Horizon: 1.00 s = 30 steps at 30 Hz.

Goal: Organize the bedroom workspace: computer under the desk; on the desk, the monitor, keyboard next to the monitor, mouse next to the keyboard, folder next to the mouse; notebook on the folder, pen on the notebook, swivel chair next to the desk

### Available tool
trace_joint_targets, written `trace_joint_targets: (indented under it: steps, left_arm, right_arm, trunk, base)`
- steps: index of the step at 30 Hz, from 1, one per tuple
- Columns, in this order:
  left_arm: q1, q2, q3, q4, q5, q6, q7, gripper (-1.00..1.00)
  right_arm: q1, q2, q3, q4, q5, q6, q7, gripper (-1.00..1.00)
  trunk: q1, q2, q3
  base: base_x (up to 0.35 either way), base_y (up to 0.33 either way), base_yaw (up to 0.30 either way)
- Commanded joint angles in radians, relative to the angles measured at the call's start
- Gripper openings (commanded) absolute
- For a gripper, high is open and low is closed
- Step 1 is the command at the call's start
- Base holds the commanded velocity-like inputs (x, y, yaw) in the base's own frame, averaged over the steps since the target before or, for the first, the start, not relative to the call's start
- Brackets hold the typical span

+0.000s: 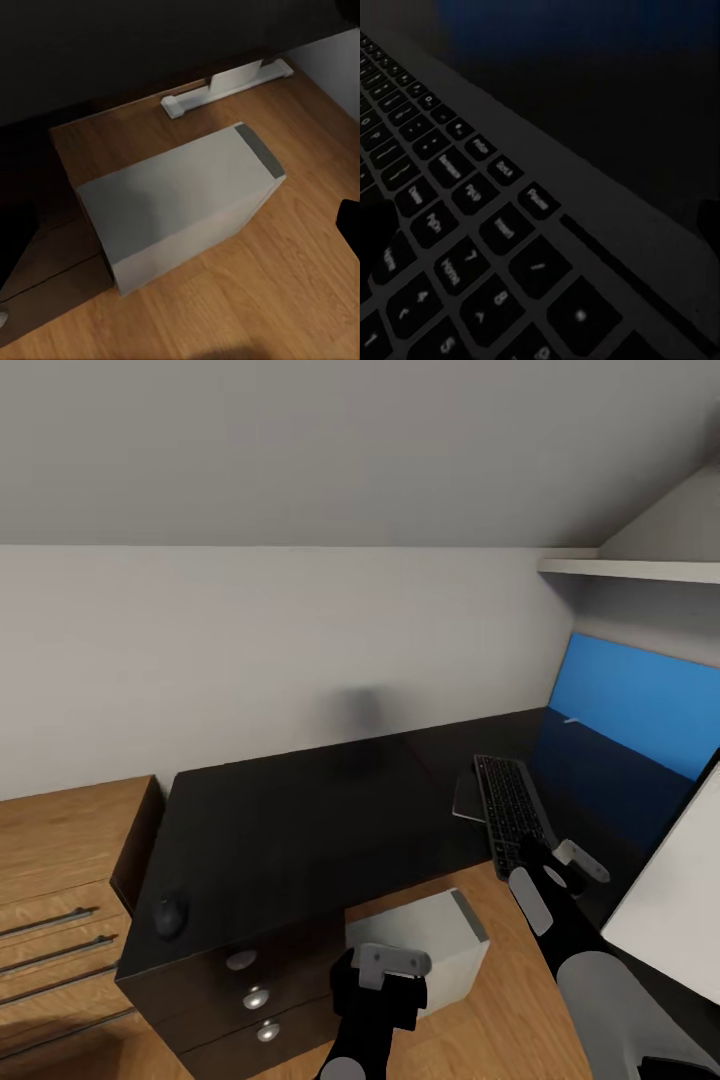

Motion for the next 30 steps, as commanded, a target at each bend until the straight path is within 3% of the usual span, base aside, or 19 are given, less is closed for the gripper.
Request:
trace_joint_targets:
  steps: [1, 11, 19, 30]
  left_arm:
    - [-0.001, 0.0, -0.002, -0.001, 0.009, 0.003, 0.009, 1.0]
    - [-0.001, -0.002, -0.004, 0.0, 0.009, 0.003, 0.008, 1.0]
    - [-0.001, -0.003, -0.006, 0.005, 0.012, 0.004, 0.009, 1.0]
    - [-0.001, -0.003, -0.006, 0.006, 0.012, 0.003, 0.009, 1.0]
  right_arm:
    - [-0.001, 0.0, 0.002, 0.0, -0.011, -0.009, -0.001, 1.0]
    - [-0.001, 0.0, 0.002, 0.001, -0.011, -0.009, -0.002, 1.0]
    - [-0.001, 0.0, 0.002, 0.002, -0.009, -0.009, -0.003, 1.0]
    - [-0.001, 0.0, 0.002, 0.005, -0.01, -0.009, -0.003, 1.0]
  trunk:
    - [0.0, -0.001, -0.001]
    - [0.0, -0.001, -0.001]
    - [0.031, -0.057, -0.026]
    - [0.042, -0.078, -0.035]
  base:
    - [0.0, 0.0, -0.023]
    - [0.0, 0.0, -0.006]
    - [0.0, 0.0, 0.0]
    - [0.0, 0.0, 0.0]
